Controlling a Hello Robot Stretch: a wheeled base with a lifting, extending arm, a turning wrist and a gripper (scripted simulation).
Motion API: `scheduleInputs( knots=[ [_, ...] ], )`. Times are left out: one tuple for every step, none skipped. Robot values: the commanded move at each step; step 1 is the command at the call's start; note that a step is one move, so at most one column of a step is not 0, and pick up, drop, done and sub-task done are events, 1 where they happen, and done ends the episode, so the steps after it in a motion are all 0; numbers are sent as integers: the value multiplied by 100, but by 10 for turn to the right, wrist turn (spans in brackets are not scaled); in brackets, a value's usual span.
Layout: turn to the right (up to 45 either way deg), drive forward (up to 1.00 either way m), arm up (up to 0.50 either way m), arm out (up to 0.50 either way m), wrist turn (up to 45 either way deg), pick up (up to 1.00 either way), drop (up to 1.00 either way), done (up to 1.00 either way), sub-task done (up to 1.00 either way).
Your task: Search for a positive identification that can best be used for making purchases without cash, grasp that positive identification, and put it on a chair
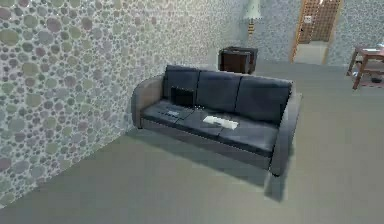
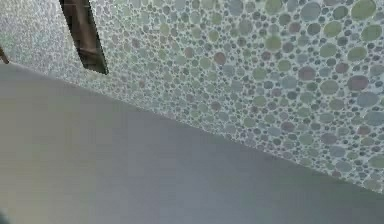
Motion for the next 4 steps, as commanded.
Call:
scheduleInputs(
  knots=[
    [450,0,0,0,0,0,0,0,0],
    [120,0,0,0,0,0,0,0,0],
    [0,100,0,0,0,0,0,0,0],
    [60,0,0,0,0,0,0,0,0]
  ],
)
